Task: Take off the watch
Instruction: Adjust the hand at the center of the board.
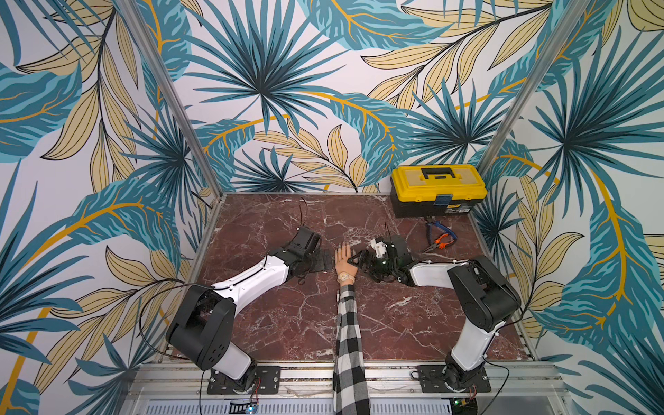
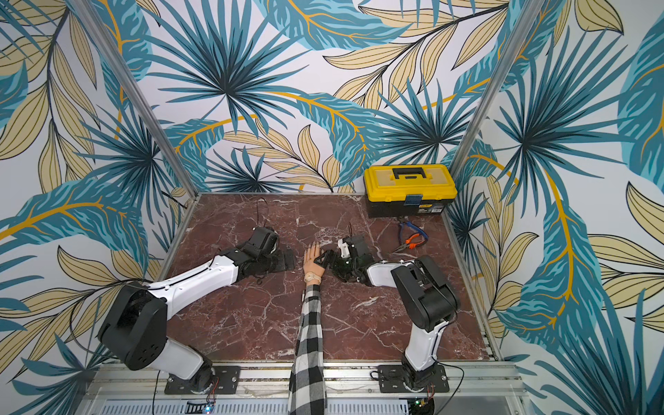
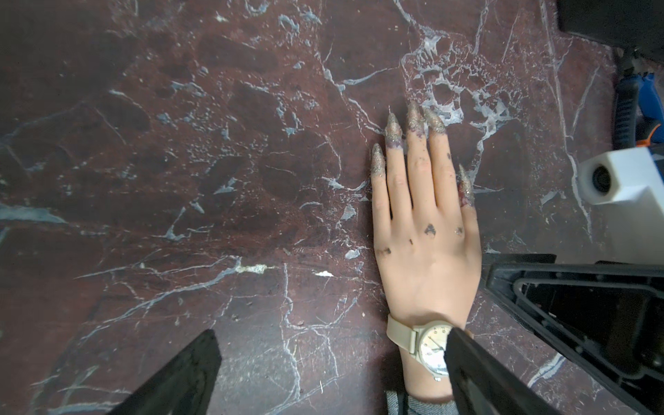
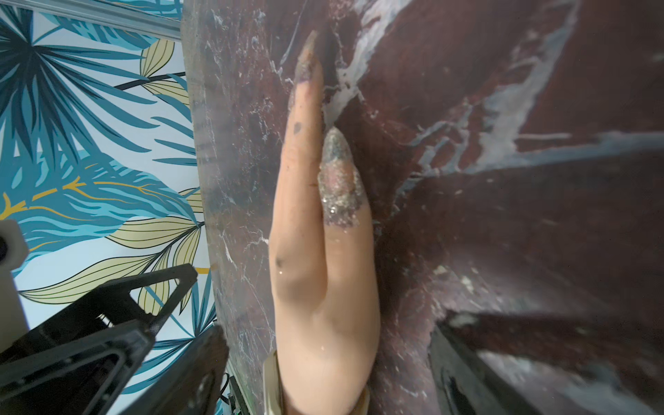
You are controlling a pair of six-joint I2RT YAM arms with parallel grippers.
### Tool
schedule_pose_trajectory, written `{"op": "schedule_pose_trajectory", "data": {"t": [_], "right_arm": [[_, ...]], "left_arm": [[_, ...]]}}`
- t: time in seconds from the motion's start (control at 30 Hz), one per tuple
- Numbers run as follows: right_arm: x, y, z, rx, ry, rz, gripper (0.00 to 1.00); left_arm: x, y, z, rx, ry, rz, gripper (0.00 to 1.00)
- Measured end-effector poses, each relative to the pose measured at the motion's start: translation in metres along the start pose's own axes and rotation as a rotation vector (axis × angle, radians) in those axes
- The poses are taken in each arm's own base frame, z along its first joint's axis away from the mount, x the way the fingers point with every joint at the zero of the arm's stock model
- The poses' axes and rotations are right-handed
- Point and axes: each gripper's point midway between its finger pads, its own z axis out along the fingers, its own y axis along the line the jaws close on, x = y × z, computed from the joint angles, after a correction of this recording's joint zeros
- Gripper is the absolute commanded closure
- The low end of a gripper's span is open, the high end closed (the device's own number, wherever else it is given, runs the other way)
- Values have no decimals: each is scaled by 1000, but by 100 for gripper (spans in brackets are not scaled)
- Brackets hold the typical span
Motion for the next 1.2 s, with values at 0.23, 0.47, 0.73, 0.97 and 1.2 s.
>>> {"op": "schedule_pose_trajectory", "data": {"t": [0.23,0.47,0.73,0.97,1.2], "right_arm": [[-3,7,13,-52,-12,-2,19],[-3,6,22,-79,-15,17,36],[-2,9,26,-103,-7,30,71],[-1,18,24,-134,-5,19,84],[-4,27,0,-77,-47,11,85]], "left_arm": [[8,3,11,-10,36,-7,1],[12,3,15,-7,56,-15,1],[12,1,16,1,56,-19,1],[11,1,16,4,52,-20,0],[6,0,13,12,38,-31,1]]}}
